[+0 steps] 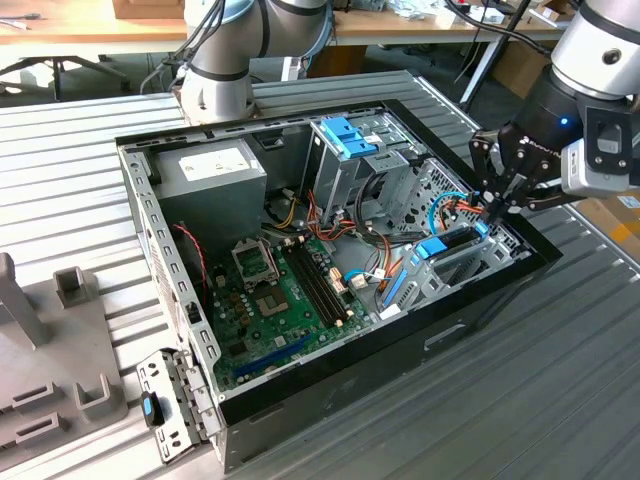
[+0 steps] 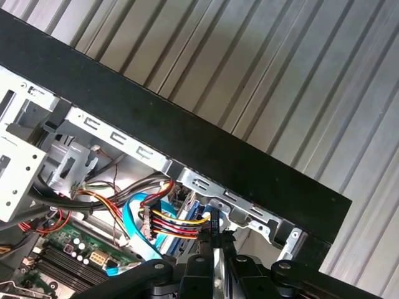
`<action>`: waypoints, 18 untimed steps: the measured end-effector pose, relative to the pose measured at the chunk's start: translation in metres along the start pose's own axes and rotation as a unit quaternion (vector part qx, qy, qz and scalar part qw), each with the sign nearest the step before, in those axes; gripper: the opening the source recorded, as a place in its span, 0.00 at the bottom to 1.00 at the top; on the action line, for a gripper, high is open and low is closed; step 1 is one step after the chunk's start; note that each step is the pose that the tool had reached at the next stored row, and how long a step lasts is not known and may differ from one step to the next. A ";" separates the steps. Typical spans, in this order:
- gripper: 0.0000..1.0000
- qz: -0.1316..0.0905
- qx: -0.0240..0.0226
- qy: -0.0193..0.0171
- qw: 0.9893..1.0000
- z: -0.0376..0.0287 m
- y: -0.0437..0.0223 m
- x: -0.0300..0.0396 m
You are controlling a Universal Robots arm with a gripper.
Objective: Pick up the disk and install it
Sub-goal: 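Insert the disk into the insertion slot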
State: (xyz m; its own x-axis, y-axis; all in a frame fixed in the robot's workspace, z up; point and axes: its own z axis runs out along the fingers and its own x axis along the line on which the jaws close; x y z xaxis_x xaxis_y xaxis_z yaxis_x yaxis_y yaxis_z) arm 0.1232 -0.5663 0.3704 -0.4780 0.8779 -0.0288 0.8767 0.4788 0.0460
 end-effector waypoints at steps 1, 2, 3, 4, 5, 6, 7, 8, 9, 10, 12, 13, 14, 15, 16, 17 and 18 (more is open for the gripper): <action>0.16 0.002 -0.001 0.001 1.000 0.0001 0.0000 0.0000; 0.16 0.004 -0.002 0.003 1.000 0.0002 0.0000 0.0000; 0.16 0.006 -0.002 0.004 1.000 0.0003 0.0000 0.0001; 0.16 0.008 -0.004 0.007 1.000 0.0004 -0.0001 0.0001; 0.16 0.010 -0.005 0.009 1.000 0.0004 -0.0004 0.0003; 0.16 0.011 -0.006 0.010 1.000 0.0005 -0.0007 0.0005; 0.16 0.012 -0.006 0.010 1.000 0.0007 -0.0011 0.0007; 0.16 0.013 -0.006 0.010 1.000 0.0010 -0.0016 0.0010; 0.16 0.014 -0.006 0.010 1.000 0.0012 -0.0021 0.0012; 0.16 0.015 -0.006 0.010 1.000 0.0016 -0.0028 0.0016; 0.16 0.017 -0.006 0.010 1.000 0.0027 -0.0046 0.0026; 0.16 0.019 -0.006 0.010 1.000 0.0032 -0.0051 0.0029; 0.16 0.021 -0.006 0.009 1.000 0.0038 -0.0056 0.0031; 0.16 0.028 -0.005 0.009 1.000 0.0051 -0.0058 0.0033; 0.16 0.037 -0.005 0.009 0.999 0.0061 -0.0062 0.0034; 0.16 0.041 -0.005 0.008 0.999 0.0063 -0.0065 0.0036; 0.16 0.042 -0.005 0.008 0.999 0.0063 -0.0065 0.0036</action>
State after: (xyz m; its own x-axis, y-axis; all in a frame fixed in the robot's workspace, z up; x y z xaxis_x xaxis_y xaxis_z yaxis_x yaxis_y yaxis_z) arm 0.1161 -0.5662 0.3637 -0.4037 0.9148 -0.0079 0.9132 0.4035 0.0579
